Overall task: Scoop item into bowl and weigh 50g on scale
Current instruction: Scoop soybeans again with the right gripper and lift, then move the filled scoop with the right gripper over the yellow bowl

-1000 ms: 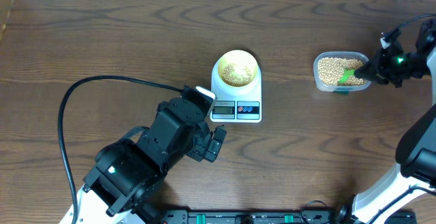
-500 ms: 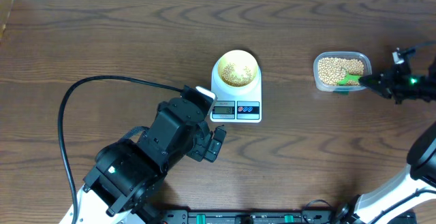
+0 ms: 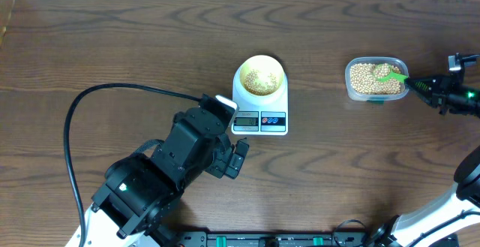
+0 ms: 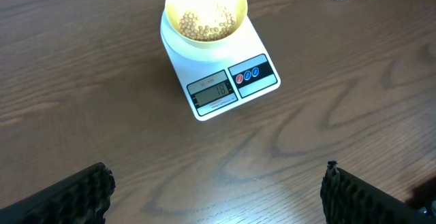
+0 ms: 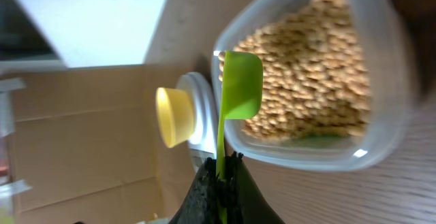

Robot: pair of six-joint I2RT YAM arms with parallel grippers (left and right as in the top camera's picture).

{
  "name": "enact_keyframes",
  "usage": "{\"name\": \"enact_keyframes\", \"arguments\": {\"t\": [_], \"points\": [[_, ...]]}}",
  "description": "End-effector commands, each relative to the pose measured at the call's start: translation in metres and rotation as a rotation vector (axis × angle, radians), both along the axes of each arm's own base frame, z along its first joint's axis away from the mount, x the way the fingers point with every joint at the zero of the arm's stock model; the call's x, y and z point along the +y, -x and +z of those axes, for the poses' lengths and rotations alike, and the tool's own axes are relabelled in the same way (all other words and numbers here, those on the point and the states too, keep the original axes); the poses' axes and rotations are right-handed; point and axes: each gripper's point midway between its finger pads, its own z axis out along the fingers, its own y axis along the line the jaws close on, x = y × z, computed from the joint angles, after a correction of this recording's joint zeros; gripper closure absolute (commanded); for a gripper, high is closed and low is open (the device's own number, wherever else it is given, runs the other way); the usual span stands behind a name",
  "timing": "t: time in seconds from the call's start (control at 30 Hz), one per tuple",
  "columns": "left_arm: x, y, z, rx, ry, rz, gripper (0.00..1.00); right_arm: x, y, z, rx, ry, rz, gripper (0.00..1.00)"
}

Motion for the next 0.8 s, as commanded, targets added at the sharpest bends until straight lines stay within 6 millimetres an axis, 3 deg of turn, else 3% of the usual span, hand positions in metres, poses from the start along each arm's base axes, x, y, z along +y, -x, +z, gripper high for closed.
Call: {"name": "enact_keyframes", "arguments": {"t": [0.0, 0.27, 0.43, 0.77], "points": [[-0.002, 0.000, 0.007, -0.008, 0.018, 0.000, 0.01, 0.006, -0.005, 0.020, -0.110, -0.105, 0.003, 0.99], [-0.001, 0.000, 0.007, -0.008, 0.018, 0.000, 0.01, 0.012, -0.012, 0.053, -0.225, -0.258, -0.009, 0.99], [-0.001, 0.000, 0.007, -0.008, 0.018, 0.000, 0.01, 0.031, -0.016, 0.065, -0.259, -0.320, 0.031, 0.99], [-0.001, 0.000, 0.007, -0.008, 0.018, 0.000, 0.01, 0.122, -0.019, 0.065, -0.227, -0.345, 0.261, 0.99]]}}
